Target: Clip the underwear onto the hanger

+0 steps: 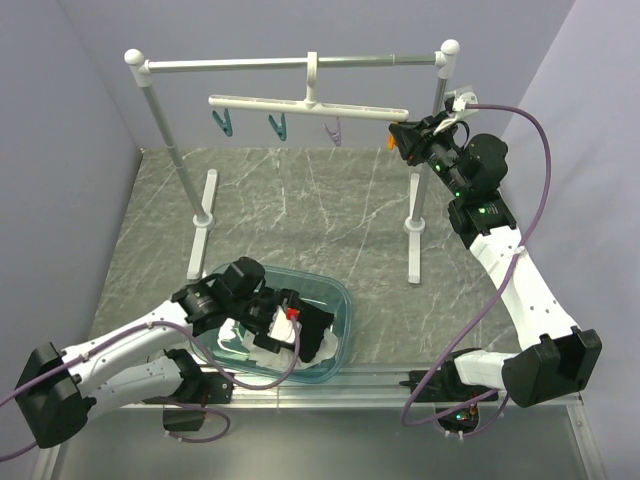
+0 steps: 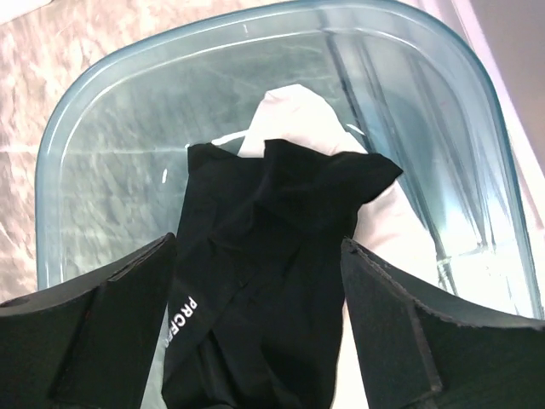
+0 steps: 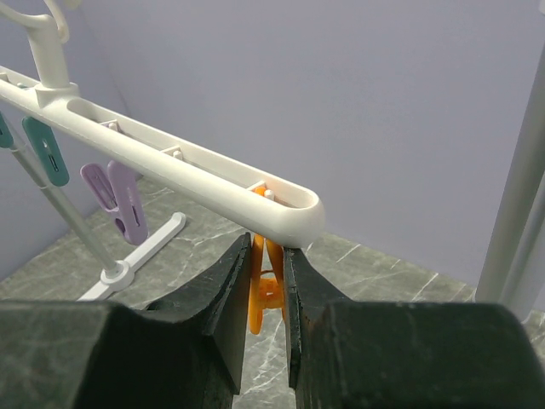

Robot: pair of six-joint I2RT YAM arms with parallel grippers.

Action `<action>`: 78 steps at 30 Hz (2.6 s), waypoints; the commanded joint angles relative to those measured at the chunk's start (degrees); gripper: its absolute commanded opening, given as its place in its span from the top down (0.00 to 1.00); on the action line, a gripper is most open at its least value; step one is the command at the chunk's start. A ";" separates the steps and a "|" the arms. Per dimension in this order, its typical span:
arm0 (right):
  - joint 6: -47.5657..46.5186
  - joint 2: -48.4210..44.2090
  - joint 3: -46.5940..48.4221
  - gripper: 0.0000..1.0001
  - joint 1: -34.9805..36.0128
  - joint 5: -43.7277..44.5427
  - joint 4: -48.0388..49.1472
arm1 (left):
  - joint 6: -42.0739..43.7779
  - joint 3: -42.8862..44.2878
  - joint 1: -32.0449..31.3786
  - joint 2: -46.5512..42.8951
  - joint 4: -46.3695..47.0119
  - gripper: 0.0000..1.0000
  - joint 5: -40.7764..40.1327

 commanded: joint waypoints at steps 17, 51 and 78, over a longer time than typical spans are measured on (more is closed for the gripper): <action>-0.35 1.07 1.47 1.00 -0.40 -0.82 0.05 | 25.52 0.21 -0.81 10.12 -2.30 0.33 6.78; 0.27 1.34 1.91 1.00 -1.11 -1.70 -0.13 | -11.36 29.47 0.16 29.44 -10.91 1.00 6.35; -0.26 1.25 1.47 1.00 -1.28 -2.22 -0.04 | -26.60 16.83 3.15 22.70 1.72 0.13 2.12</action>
